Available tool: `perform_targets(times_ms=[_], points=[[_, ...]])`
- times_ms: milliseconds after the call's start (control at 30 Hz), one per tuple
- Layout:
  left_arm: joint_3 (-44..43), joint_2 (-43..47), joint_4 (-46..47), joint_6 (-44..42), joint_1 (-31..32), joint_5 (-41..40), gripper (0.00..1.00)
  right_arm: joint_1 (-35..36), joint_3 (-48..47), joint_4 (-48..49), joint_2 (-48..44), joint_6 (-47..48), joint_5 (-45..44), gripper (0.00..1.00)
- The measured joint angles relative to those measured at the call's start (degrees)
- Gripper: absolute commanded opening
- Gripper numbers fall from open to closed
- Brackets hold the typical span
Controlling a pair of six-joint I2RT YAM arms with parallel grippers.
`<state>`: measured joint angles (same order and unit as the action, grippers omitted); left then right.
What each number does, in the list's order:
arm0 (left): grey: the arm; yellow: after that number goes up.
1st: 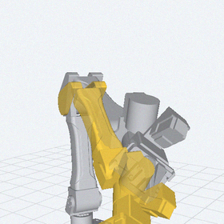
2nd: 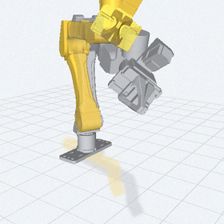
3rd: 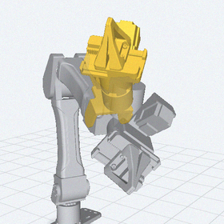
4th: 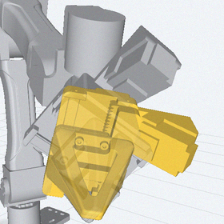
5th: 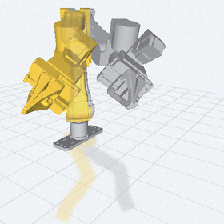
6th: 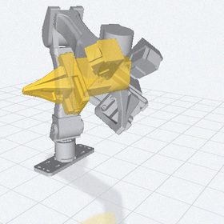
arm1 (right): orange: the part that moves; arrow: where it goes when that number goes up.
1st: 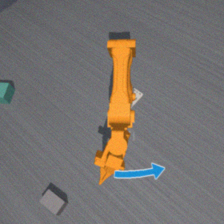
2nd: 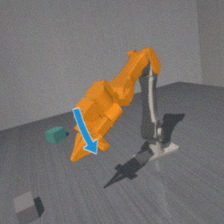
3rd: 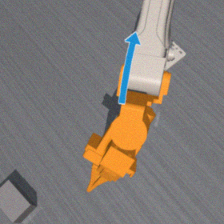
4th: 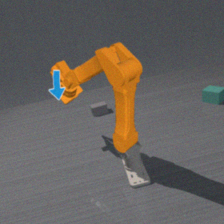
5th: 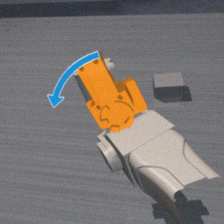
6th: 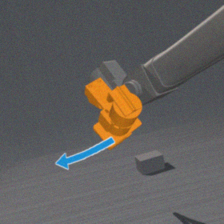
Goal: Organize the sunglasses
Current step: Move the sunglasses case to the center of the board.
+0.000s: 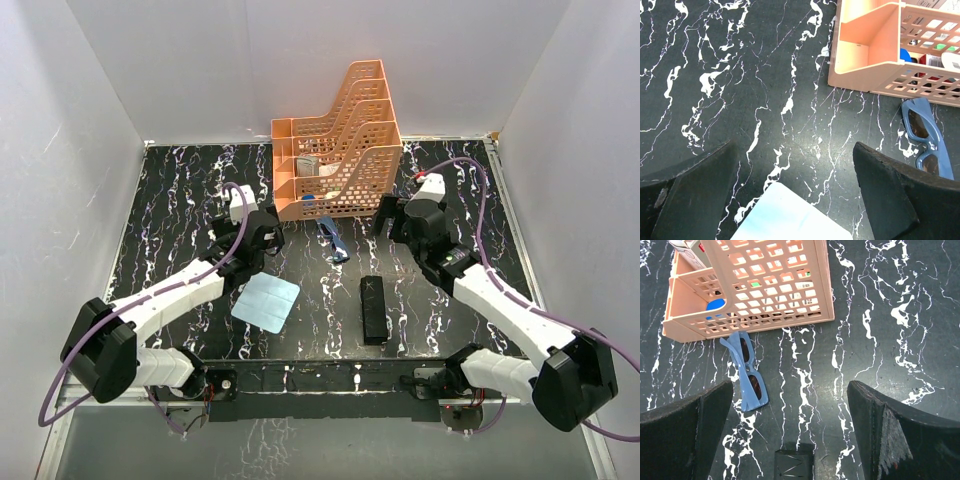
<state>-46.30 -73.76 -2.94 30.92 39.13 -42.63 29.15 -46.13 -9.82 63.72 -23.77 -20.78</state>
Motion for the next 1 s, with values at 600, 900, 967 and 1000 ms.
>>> perform_targets(times_ms=[600,900,967,1000], points=[[4.33,-0.66,13.40,-4.50,-0.02,4.00,0.99,1.57,-1.18,-3.91,2.82,-1.44,1.14,0.98],[-5.20,-12.52,5.16,-0.50,-0.02,0.81,0.95,8.26,-1.27,-12.44,2.86,-1.22,0.79,0.92],[-5.40,-13.73,4.28,0.17,0.00,1.53,0.95,9.92,-1.27,-14.51,2.69,-1.86,0.79,0.90],[-5.09,-13.84,3.91,0.52,0.00,1.97,0.95,10.60,-1.27,-15.41,2.60,-2.16,0.79,0.89]])
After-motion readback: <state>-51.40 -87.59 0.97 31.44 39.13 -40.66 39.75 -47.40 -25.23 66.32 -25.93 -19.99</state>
